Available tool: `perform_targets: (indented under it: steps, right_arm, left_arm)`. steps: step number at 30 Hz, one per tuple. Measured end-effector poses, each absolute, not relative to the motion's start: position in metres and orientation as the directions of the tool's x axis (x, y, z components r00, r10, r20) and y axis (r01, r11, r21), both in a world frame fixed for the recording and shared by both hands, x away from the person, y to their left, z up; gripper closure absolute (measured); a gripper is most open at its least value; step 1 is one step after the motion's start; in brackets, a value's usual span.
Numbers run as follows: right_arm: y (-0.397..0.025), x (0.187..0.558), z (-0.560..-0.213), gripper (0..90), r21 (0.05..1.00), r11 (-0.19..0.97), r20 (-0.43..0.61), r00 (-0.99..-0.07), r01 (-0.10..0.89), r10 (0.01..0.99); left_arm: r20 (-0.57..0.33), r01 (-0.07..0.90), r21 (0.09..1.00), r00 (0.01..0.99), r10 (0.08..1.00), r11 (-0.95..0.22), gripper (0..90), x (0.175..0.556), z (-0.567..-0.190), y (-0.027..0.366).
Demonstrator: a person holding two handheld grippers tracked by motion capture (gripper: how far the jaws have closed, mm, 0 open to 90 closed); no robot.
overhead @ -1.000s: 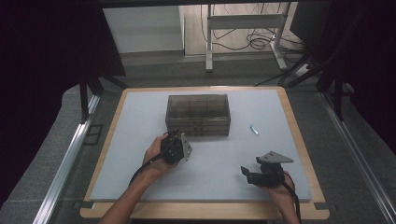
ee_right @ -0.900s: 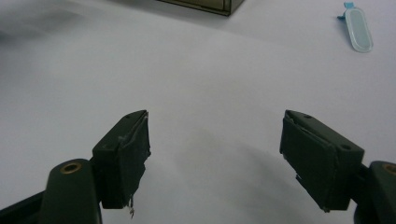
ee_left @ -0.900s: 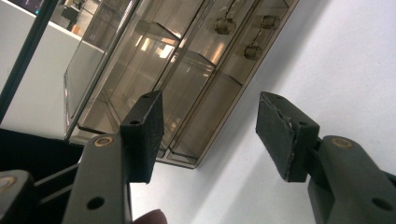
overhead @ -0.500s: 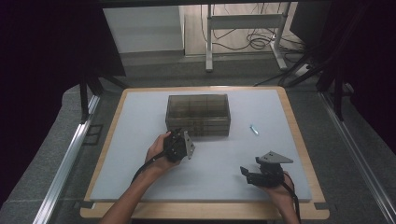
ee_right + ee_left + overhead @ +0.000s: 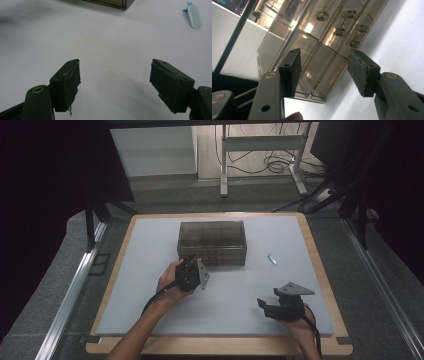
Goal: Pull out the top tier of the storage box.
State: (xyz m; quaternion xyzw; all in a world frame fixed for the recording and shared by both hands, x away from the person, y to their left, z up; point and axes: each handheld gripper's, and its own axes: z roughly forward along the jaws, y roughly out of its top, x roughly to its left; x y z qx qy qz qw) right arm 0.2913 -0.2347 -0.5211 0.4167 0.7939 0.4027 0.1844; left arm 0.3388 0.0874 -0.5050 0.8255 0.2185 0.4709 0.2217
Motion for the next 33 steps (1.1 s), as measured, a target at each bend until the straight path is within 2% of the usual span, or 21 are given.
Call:
perform_targets:
  steps: [33]
  right_arm:
    - [-0.24, 0.29, -0.516, 23.8, 0.805, 0.312, 0.049, -0.58, 0.505, 0.813]
  left_arm:
    - [0.716, 0.112, 0.558, 0.436, 0.546, -0.822, 59.2, 0.351, -0.499, 0.065]
